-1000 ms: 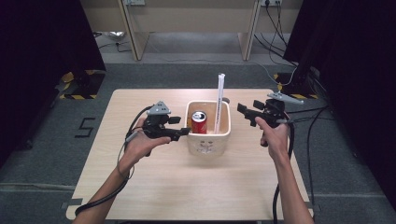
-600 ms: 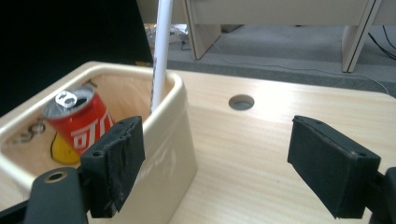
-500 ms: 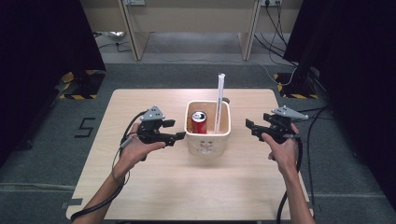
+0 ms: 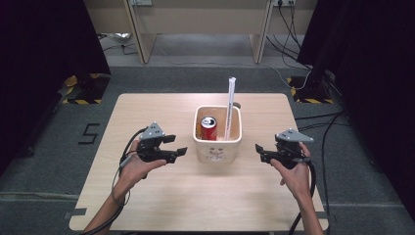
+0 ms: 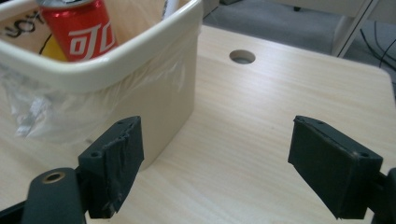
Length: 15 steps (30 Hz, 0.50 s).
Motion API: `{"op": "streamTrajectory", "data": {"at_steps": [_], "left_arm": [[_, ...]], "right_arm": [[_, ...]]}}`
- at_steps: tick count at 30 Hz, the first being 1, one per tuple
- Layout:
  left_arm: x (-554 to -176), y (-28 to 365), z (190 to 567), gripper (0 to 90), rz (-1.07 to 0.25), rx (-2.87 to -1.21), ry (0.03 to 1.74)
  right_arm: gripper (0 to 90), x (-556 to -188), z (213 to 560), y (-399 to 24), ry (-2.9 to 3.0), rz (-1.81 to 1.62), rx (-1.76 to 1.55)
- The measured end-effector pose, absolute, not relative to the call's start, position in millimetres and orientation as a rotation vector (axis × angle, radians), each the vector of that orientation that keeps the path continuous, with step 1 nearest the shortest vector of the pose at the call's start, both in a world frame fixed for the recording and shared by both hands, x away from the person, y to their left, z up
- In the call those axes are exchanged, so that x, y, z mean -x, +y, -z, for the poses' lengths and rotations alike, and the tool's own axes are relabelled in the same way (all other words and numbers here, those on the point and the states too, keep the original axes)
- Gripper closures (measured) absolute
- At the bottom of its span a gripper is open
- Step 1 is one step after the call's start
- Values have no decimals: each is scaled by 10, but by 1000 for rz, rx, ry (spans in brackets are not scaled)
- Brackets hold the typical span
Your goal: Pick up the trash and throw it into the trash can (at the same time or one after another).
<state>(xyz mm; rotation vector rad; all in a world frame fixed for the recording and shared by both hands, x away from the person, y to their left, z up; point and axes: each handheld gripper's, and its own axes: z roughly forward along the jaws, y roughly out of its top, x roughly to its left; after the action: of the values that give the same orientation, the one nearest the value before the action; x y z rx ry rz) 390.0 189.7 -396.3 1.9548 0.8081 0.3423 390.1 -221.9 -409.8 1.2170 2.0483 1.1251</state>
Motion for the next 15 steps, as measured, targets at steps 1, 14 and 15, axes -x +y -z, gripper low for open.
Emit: {"op": "streamTrajectory", "data": {"at_steps": [1, 14, 15], "left_arm": [[-3889, 1896, 3980, 319, -342, -1955, 809], [-3763, 1899, 4264, 288, -327, -1972, 809], [-3759, 1903, 4291, 281, -330, -1966, 813]], "right_arm": [[181, -3884, 4124, -2216, 2049, -1126, -1215], [177, -3709, 4525, -2206, 2101, -1059, -1239], [176, -3700, 4557, -2210, 2101, -1054, -1239]]}}
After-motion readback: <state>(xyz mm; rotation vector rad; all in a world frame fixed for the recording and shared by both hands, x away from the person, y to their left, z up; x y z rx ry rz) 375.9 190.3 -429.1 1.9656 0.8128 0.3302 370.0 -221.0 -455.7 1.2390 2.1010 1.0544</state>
